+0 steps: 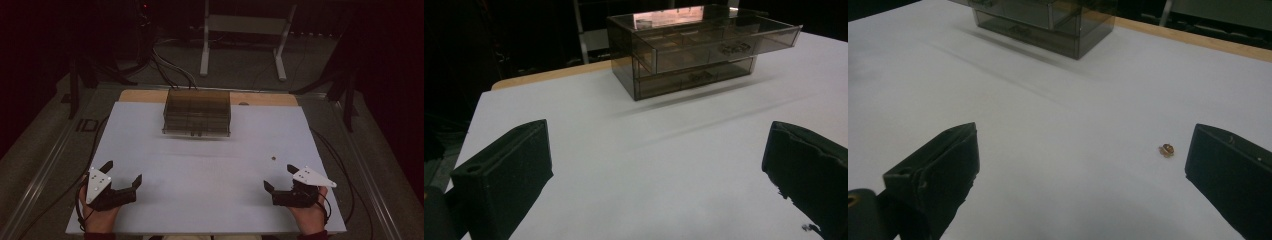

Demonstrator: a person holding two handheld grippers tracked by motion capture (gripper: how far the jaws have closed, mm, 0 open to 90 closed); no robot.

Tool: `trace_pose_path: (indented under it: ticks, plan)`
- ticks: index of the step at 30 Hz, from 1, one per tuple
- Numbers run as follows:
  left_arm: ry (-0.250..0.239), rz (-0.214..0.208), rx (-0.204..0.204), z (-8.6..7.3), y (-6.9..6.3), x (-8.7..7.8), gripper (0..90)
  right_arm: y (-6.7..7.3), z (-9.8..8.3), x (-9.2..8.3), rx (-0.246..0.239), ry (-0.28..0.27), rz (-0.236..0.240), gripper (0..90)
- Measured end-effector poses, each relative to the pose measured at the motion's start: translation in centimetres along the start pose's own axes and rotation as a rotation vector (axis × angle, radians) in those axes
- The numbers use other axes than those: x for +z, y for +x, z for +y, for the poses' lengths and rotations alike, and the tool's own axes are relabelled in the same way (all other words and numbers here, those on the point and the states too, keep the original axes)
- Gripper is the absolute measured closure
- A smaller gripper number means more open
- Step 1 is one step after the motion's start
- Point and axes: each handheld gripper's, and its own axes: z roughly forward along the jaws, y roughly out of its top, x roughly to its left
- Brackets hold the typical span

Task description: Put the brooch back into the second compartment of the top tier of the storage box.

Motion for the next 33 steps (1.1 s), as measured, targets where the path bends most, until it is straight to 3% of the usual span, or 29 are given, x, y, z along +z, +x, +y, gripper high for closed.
trace_pose_path:
  ticks: [13,22,33]
  plan:
    - [0.005,-0.004,0.002,-0.2,-0.2,0.2,0.7,-1.3,1.5,0.7,-0.011,0.051,-0.032,1.4]
    - [0.013,-0.010,0.012,-0.3,-0.5,0.4,0.7,-2.4,2.2,1.4,0.020,0.089,-0.053,1.4]
    - [0.019,-0.017,0.017,-0.4,-0.7,0.5,0.7,-3.5,3.6,2.4,0.018,0.156,-0.071,1.4]
